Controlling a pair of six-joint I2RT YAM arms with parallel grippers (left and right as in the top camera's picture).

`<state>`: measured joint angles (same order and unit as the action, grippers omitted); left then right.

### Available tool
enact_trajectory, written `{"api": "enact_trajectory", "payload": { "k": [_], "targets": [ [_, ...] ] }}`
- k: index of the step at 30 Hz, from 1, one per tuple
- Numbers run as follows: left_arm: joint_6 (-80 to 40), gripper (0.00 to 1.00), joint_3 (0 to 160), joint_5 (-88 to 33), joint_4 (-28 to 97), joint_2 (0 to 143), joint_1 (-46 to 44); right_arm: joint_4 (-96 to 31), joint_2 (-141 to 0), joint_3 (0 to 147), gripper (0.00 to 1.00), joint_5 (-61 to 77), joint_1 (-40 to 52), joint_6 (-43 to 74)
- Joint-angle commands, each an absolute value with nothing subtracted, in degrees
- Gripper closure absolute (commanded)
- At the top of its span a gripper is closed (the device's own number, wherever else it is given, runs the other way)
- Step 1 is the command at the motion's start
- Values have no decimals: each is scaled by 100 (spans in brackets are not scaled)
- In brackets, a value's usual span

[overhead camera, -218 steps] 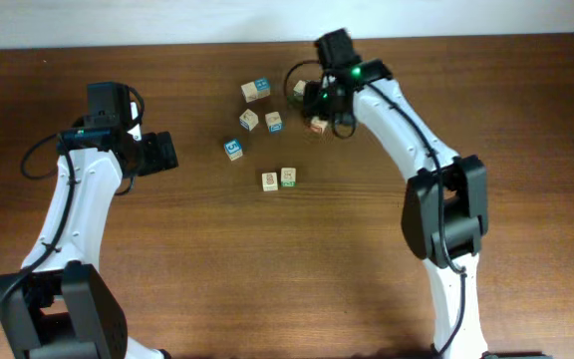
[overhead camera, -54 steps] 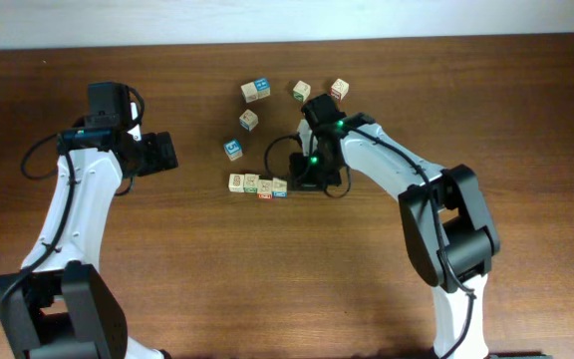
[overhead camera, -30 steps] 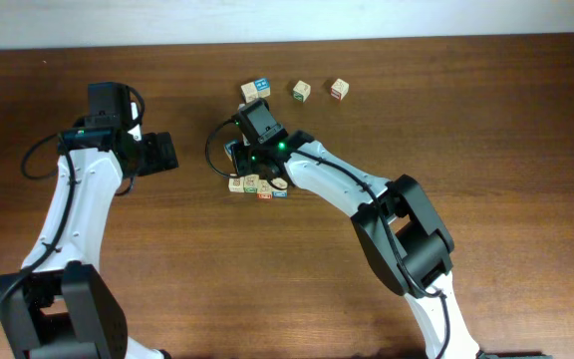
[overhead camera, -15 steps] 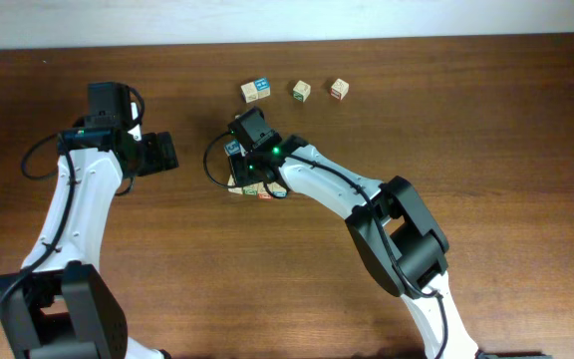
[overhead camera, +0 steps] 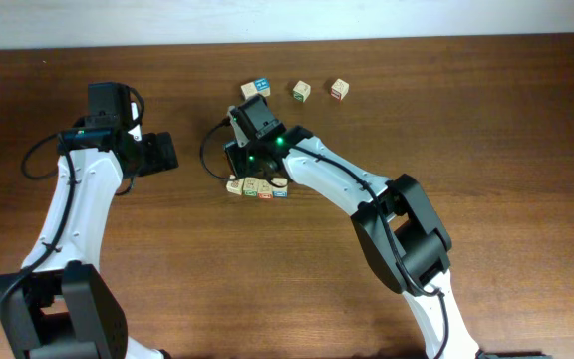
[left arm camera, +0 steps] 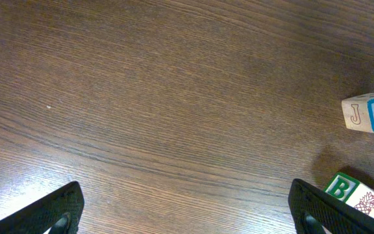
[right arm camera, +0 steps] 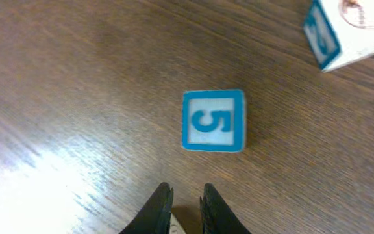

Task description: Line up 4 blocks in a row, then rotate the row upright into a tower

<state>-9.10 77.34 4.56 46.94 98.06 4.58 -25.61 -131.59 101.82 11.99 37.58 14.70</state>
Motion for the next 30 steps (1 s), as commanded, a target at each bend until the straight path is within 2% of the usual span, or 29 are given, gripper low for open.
{"api": "enact_trajectory", "payload": {
  "k": [1,9,24,26,29,30],
  "targets": [
    [-980,1,7804,482,4683,9826,473,-2508,-13240,10320,82,1376,3837,1374],
    [-980,1,7804,480,4683,9826,445,-2473,-13288,10313,83,1092,4248,1651],
    [-982,1,7804,480,4683,9826,445,-3363,-13246,10322,83,1162,4119,1968],
    [-980,1,7804,480,4683,9826,445,-3583,-13214,10320,87,1463,3927,2045],
    [-980,1,7804,482,4683,9830,443,-3568,-13214,10337,86,1570,3848,2043],
    [-980,1,7804,480,4683,9830,440,-3586,-13214,10466,80,1568,3848,1997]
  ]
}}
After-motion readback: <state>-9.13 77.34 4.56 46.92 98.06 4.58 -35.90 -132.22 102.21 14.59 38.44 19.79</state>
